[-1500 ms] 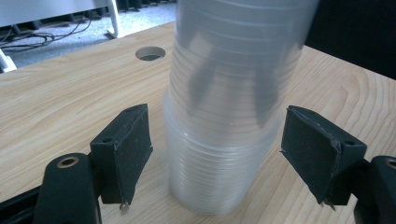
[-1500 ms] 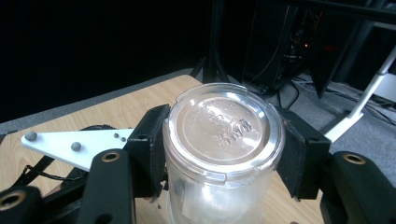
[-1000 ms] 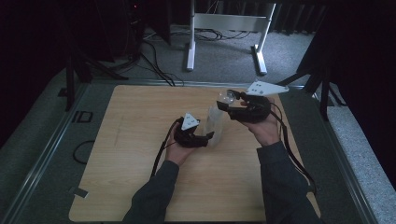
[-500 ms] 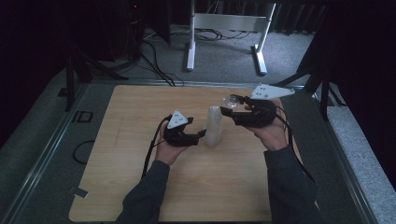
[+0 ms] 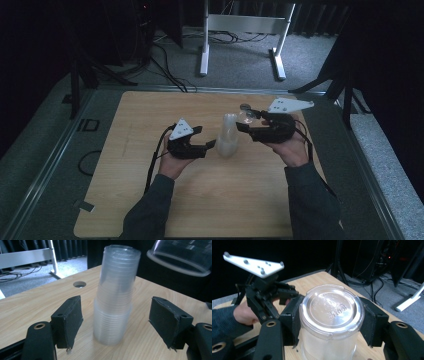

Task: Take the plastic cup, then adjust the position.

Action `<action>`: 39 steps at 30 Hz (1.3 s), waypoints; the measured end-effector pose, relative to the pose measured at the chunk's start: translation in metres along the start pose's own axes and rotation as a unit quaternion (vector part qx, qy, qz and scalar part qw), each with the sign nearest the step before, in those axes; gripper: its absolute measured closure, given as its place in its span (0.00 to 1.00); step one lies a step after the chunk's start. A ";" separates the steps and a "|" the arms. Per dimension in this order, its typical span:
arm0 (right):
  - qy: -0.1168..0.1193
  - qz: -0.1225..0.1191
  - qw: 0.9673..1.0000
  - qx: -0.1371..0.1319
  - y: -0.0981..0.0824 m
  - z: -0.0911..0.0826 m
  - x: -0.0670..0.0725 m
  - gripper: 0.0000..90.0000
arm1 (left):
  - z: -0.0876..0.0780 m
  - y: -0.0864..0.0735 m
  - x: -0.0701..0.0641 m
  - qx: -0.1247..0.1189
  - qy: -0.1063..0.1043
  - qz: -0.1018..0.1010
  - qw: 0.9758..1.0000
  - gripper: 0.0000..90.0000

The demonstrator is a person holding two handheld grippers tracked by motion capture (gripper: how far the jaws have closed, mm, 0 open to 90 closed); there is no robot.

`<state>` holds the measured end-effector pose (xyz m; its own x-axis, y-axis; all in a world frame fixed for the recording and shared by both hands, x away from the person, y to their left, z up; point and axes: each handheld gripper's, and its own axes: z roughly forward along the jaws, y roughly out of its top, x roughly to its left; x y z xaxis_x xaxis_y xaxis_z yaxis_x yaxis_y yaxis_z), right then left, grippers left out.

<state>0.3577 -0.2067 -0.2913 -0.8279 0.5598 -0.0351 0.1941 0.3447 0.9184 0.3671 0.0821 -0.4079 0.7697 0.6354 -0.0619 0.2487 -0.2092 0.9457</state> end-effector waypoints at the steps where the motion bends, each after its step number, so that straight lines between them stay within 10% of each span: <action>1: 0.002 0.000 1.000 0.001 -0.002 0.000 0.000 0.46 | -0.004 0.002 -0.002 -0.001 -0.004 0.003 1.000 0.30; 39: 0.029 0.020 0.999 0.040 -0.044 0.031 0.008 0.46 | -0.016 -0.014 -0.026 -0.001 -0.037 0.008 0.999 0.27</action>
<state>0.3585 -0.1937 -0.3441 -0.8472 0.5307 0.0270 0.2676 0.3822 0.8845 0.3342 0.0807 -0.4144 0.8147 0.5756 -0.0701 0.2352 -0.2175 0.9473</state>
